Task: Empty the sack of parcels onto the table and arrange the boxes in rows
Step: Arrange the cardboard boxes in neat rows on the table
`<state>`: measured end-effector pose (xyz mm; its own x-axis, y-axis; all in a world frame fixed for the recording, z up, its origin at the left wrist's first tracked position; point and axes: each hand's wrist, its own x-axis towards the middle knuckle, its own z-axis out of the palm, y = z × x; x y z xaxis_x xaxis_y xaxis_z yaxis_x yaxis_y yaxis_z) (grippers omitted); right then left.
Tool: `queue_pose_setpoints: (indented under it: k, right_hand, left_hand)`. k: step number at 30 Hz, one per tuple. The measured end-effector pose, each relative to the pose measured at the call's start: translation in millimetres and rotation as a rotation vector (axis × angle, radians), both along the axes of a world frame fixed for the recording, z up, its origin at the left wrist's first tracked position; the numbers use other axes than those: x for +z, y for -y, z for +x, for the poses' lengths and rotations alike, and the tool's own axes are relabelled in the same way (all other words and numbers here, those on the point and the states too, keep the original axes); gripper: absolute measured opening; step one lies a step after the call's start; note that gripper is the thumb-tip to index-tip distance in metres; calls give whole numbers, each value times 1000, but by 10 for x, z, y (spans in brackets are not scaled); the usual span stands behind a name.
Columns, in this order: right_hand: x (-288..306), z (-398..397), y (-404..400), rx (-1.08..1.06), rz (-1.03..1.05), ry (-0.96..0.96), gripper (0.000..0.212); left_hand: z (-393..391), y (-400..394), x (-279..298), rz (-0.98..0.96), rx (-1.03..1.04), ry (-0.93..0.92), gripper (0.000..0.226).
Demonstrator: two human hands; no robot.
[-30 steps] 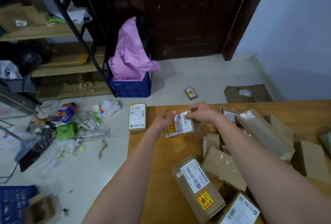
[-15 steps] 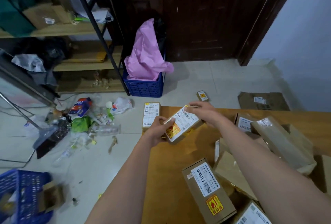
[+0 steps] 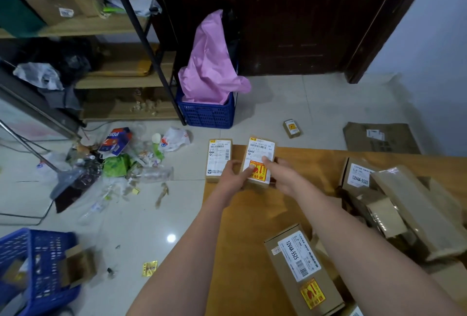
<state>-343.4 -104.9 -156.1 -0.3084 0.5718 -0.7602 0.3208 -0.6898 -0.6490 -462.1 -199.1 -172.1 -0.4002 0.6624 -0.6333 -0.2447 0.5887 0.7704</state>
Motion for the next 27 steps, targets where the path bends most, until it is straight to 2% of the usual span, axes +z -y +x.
queue_pose_setpoints:
  k: [2, 7, 10, 14, 18, 21, 27]
  right_hand:
    - [-99, -33, -47, -23, 41, 18, 34]
    - [-227, -111, -154, 7, 186, 124, 36]
    - [-263, -156, -199, 37, 186, 150, 34]
    - [-346, -233, -232, 57, 177, 160, 33]
    - [-486, -341, -245, 70, 191, 172, 33]
    - [-569, -429, -253, 58, 197, 181, 34]
    - [-728, -554, -285, 61, 221, 253, 31]
  left_hand:
    - [-69, -14, -37, -17, -30, -196, 48]
    - [-282, -19, -123, 10, -11, -629, 20]
    - [-419, -31, -226, -9, -39, -763, 21]
    - [-554, -88, -317, -14, -39, -856, 28]
    - [-648, -185, -425, -101, -128, -877, 55]
    - [-695, -268, -523, -180, -224, -859, 69]
    - [-708, -375, -671, -239, -278, -751, 80]
